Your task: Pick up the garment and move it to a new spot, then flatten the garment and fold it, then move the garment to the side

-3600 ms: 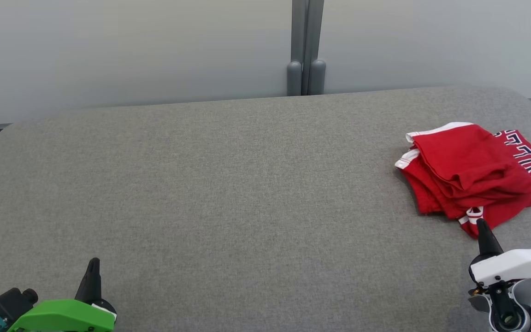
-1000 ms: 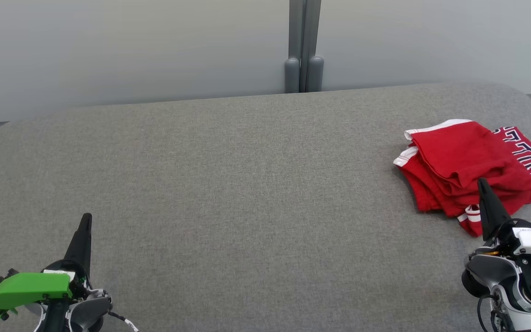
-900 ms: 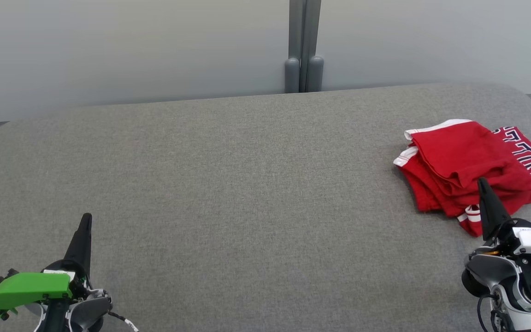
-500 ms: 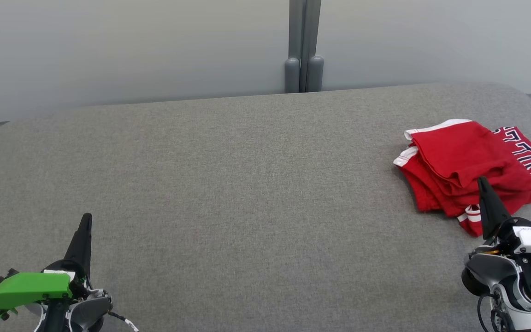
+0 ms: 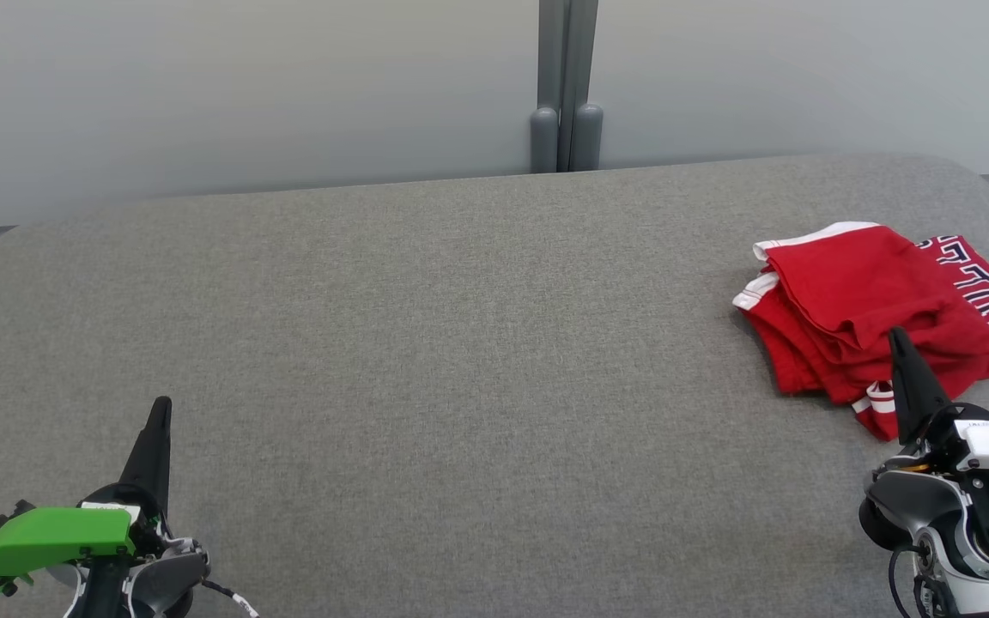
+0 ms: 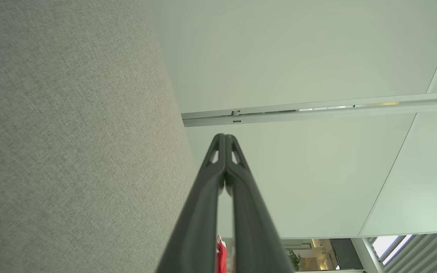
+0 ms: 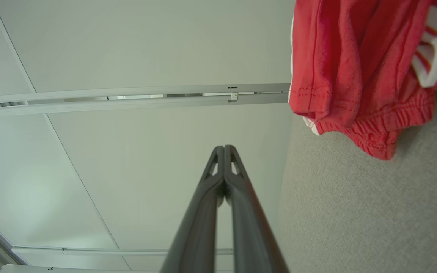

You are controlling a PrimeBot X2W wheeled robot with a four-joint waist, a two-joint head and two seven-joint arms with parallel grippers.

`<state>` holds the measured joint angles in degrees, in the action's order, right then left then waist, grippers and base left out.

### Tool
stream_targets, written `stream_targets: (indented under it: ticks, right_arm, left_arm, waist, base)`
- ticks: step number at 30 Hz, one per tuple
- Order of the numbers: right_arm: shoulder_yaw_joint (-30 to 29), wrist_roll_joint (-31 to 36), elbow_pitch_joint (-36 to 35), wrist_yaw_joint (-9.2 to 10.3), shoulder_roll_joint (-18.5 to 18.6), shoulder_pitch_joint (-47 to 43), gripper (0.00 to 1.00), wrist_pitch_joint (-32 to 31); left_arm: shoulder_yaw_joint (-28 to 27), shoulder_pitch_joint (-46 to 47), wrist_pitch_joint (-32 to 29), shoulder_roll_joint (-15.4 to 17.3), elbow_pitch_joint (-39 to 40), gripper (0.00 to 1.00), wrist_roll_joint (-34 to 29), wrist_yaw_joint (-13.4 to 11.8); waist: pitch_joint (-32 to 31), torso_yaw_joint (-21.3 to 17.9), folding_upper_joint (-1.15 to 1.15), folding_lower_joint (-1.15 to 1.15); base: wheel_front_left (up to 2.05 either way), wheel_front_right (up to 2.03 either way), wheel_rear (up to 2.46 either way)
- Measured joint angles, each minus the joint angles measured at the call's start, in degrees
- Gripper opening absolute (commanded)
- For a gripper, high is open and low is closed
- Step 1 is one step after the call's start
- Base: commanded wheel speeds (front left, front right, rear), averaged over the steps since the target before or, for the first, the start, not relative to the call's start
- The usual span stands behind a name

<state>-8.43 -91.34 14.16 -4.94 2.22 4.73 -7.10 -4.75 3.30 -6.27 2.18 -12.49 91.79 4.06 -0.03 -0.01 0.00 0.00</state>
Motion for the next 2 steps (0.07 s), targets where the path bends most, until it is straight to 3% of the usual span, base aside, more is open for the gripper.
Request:
stream_targets:
  ticks: [2]
  right_arm:
    - [0.0, 0.0, -0.1, 0.00, 0.0, 0.0, 0.00, 0.0]
  left_arm:
    - [0.0, 0.0, 0.0, 0.0, 0.0, 0.00, 0.0, 0.0]
  waist:
    - [0.0, 0.0, 0.00, 0.00]
  base:
    - [0.00, 0.00, 0.00]
